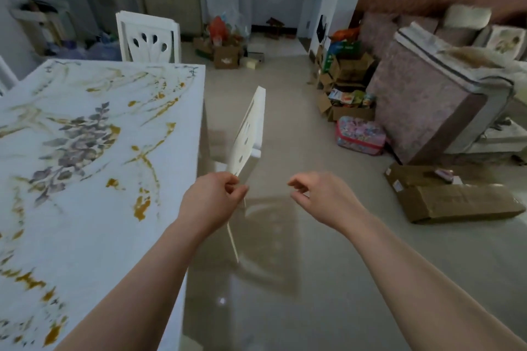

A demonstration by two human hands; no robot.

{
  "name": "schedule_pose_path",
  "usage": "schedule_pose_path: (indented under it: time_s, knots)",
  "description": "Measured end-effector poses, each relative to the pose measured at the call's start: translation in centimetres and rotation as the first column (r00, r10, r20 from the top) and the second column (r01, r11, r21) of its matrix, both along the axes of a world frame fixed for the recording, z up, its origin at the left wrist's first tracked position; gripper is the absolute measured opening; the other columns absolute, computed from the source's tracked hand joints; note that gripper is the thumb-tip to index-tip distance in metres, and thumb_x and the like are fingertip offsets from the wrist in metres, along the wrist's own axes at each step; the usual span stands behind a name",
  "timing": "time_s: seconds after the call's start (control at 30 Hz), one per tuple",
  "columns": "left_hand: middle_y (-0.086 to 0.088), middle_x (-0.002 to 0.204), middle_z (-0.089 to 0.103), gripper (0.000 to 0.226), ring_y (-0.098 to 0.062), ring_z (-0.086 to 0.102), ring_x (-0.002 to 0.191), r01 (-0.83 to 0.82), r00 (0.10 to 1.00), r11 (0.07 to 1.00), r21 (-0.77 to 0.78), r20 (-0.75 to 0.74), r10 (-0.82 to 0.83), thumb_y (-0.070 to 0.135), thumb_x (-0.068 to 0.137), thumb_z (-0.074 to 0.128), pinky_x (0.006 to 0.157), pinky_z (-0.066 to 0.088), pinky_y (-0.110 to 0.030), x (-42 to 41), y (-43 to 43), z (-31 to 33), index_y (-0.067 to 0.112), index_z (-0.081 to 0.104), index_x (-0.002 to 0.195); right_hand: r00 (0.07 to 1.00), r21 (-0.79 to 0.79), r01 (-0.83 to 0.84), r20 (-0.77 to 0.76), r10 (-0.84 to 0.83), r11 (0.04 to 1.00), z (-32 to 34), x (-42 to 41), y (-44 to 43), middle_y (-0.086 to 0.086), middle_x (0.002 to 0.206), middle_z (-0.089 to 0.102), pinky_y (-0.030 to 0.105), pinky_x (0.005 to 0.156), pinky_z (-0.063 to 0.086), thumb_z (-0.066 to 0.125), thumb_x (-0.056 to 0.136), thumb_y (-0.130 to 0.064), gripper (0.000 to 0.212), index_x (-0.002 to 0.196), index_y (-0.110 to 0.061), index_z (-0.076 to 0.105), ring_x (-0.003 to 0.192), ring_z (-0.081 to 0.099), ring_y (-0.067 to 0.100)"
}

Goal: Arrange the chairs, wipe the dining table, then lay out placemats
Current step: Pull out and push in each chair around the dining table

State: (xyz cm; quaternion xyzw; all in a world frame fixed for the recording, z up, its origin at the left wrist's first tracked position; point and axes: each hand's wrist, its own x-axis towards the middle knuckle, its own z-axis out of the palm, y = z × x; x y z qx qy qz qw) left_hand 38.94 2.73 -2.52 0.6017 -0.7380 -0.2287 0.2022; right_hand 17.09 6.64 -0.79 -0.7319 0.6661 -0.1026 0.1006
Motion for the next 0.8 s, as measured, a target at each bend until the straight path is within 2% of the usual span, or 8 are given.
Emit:
schedule_pose_path:
  time_s: [0.17,0.37,0.6,0.73,0.8]
  knots:
    - [0.011,0.1,0.069,0.036,-0.014,0.063,0.097,-0.067,0.997,0.998,-0.007,0.04,0.067,0.05,0.088,0.056,0.08,0.049,-0.028,-4.2,-6.3,0.9,0.027,0.066,0.112,0.999,-0.025,-0.053,0.006,0.053,0.998,0.9,-3.8,-7.8,0.0,0.112,0.069,0.031,0.086,0.048,0.059,0.09,-0.028,0.027,0.115,-0.02,0.066,0.102,0.063,0.018]
    - [0.005,0.128,0.057,0.046,-0.017,0.057,0.113,-0.119,0.978,0.99,-0.08,0.16,0.13,0.049,0.09,0.052,0.089,0.044,-0.03,-9.3,-11.5,-0.3,0.026,0.054,0.13,0.983,-0.017,-0.182,-0.026,0.182,0.983,-0.6,-7.5,-15.6,-0.004,0.122,0.062,0.031,0.088,0.046,0.056,0.092,-0.03,0.03,0.121,-0.025,0.061,0.108,0.06,0.019]
    - [0.005,0.122,0.06,0.047,-0.016,0.059,0.105,-0.307,0.944,0.951,0.024,0.131,0.302,0.048,0.089,0.054,0.089,0.049,-0.033,-15.0,-17.1,-2.6,0.026,0.054,0.13,0.92,0.008,-0.386,-0.06,0.386,0.922,-2.1,-12.5,-24.8,-0.005,0.121,0.062,0.029,0.086,0.044,0.056,0.092,-0.03,0.031,0.122,-0.025,0.06,0.108,0.06,0.018]
    - [0.004,0.119,0.059,0.047,-0.017,0.059,0.102,-0.451,0.88,0.892,0.033,0.184,0.438,0.045,0.089,0.054,0.077,0.046,-0.03,-17.8,-19.7,-3.1,0.026,0.05,0.132,0.85,0.03,-0.518,-0.091,0.519,0.855,-2.4,-15.3,-29.6,-0.005,0.121,0.062,0.029,0.084,0.046,0.055,0.093,-0.031,0.031,0.124,-0.027,0.059,0.106,0.06,0.018]
    - [0.002,0.119,0.059,0.046,-0.019,0.059,0.103,-0.501,0.849,0.865,0.025,0.208,0.485,0.043,0.09,0.054,0.078,0.048,-0.032,-18.8,-20.7,-3.6,0.026,0.048,0.132,0.805,0.054,-0.582,-0.105,0.584,0.811,-2.6,-16.2,-31.8,-0.006,0.124,0.06,0.03,0.083,0.047,0.054,0.094,-0.03,0.032,0.125,-0.028,0.058,0.107,0.06,0.018]
